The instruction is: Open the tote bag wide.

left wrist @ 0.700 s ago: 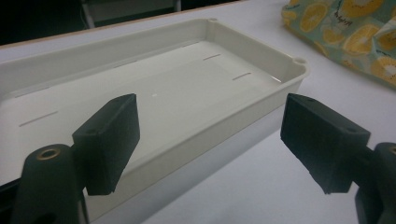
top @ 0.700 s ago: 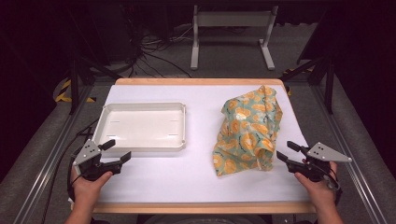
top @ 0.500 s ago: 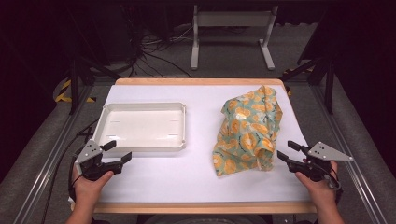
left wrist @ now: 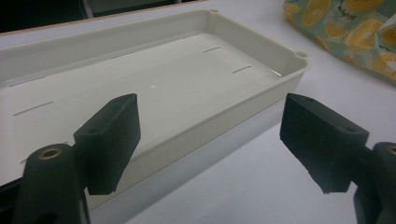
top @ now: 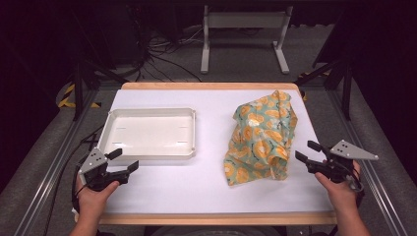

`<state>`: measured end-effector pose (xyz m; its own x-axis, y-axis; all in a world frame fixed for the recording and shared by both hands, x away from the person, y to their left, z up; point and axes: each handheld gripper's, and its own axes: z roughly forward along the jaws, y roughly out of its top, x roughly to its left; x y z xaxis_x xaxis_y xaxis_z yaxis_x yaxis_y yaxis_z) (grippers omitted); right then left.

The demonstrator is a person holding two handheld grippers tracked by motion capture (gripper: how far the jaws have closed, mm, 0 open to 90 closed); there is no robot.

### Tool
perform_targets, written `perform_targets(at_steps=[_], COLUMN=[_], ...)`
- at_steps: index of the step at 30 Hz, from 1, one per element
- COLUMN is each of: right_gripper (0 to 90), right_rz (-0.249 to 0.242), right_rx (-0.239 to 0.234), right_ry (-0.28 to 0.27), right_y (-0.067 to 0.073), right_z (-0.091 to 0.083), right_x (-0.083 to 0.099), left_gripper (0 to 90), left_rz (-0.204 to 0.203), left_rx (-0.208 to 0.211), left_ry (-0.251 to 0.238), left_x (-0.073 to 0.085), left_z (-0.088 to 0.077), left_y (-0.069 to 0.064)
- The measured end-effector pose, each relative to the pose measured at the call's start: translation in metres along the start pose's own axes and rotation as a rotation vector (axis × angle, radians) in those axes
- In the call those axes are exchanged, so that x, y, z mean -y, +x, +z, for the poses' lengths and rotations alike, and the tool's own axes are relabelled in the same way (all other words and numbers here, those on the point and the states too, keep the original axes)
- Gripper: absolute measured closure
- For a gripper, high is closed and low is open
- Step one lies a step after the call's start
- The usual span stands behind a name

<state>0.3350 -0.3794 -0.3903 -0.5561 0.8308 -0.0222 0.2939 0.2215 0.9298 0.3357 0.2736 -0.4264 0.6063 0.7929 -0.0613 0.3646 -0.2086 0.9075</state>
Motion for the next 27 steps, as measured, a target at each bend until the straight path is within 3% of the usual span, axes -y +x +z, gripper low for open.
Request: perform_targets(at_steps=[3, 7, 9, 14, 20, 23, 27], right_gripper=[33.3, 32.2, 32.0, 31.8, 31.9, 32.0, 32.9], right_rz=[0.048, 0.041, 0.082, 0.106, 0.065, 0.094, 0.086], right_rx=[-0.001, 0.021, 0.036, 0.055, 0.098, 0.088, 0.096], right_ry=[0.011, 0.025, 0.045, 0.080, 0.105, 0.076, 0.068], right_y=[-0.011, -0.020, -0.030, -0.040, -0.049, -0.058, -0.066], right_z=[0.011, 0.023, 0.034, 0.045, 0.059, 0.066, 0.074], right_x=[-0.008, -0.010, -0.011, -0.013, -0.020, -0.022, -0.020], left_gripper=[20.9, 20.7, 20.7, 20.6, 20.3, 20.2, 20.0], left_rz=[0.007, 0.001, 0.020, 0.020, 0.020, 0.021, 0.028], left_rx=[-0.005, -0.007, -0.010, -0.011, -0.016, -0.019, -0.021], left_ry=[0.004, 0.004, 0.006, 0.011, 0.013, 0.014, 0.020], left_x=[0.000, 0.000, 0.000, 0.001, 0.001, 0.001, 0.001], left_z=[0.001, 0.002, 0.002, 0.003, 0.003, 0.004, 0.005], left_y=[0.000, 0.001, 0.000, 0.000, -0.002, -0.002, -0.002])
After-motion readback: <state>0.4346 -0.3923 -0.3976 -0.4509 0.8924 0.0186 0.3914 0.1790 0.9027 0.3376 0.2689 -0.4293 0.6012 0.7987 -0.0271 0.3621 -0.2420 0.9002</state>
